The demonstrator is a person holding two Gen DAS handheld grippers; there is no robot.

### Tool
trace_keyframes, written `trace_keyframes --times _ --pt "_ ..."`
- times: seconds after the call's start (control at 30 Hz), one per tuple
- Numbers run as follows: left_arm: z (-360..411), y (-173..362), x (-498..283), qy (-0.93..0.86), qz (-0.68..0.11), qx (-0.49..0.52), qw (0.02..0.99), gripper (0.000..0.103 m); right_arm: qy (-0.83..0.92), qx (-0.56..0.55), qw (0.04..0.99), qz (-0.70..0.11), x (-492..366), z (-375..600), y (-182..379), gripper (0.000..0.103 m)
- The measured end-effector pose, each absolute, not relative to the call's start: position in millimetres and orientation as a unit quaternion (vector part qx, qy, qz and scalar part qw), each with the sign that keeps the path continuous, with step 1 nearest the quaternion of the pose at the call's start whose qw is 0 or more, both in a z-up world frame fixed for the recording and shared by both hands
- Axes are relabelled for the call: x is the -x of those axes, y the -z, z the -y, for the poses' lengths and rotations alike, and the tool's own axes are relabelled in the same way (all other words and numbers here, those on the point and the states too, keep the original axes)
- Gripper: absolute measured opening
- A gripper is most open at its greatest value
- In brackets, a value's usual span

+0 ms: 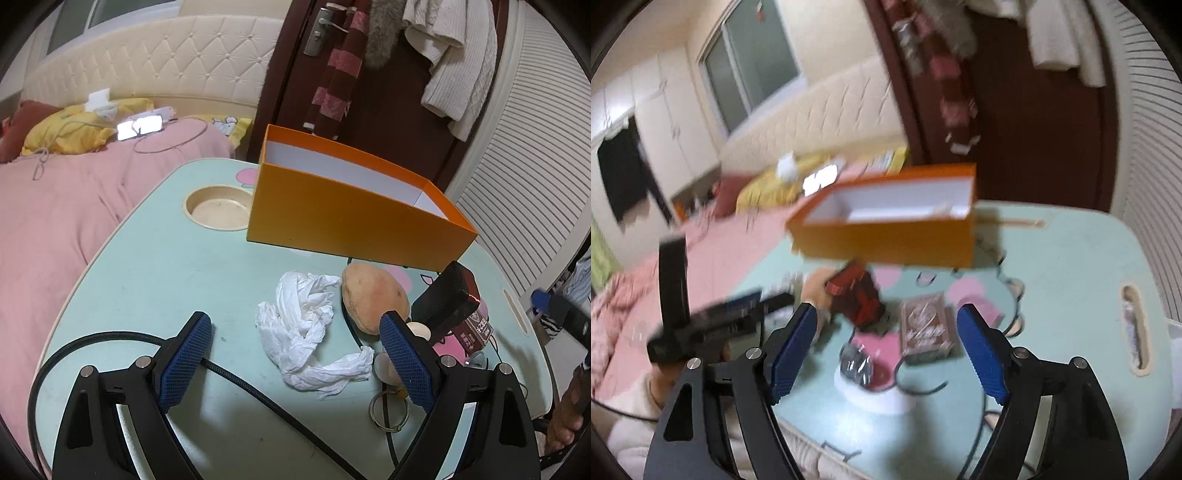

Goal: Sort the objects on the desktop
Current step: 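Lift the metal object out and lower it toward the desk, right tool, then reach into the orange box and grasp the white tube with the left tool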

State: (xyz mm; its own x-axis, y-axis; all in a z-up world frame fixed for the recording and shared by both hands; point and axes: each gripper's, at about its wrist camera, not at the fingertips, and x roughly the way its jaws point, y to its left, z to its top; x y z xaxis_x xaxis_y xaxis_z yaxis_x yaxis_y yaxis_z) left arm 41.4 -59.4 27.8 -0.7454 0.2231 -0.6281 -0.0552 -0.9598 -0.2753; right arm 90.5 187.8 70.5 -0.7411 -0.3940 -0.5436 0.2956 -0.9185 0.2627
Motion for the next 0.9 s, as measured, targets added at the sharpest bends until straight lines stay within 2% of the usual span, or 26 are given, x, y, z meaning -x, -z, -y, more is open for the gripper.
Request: trace_keyframes --times 0.13,0.33,0.73,0.9 --pt "59.2 -27.9 -41.9 -0.927 0.119 0.349 0.075 0.092 0.952 -0.266 0.121 0.093 -95.4 -199.0 -74.2 0.079" --pt "59.0 -27.7 -41.2 -0.927 0.118 0.349 0.074 0.092 0.944 -0.315 0.07 0.073 -84.8 -195.6 -53.5 0.079" --pt "62.1 -37.4 -40.9 -0.92 0.113 0.37 0.059 0.092 0.929 -0.337 0.131 0.077 -85.6 -191.9 -46.1 0.079" --pt "66.9 -63.2 -38.0 -0.931 0.072 0.354 0.044 0.092 0.94 -0.312 0.129 0.044 -95.4 -183.4 -55.6 0.079"
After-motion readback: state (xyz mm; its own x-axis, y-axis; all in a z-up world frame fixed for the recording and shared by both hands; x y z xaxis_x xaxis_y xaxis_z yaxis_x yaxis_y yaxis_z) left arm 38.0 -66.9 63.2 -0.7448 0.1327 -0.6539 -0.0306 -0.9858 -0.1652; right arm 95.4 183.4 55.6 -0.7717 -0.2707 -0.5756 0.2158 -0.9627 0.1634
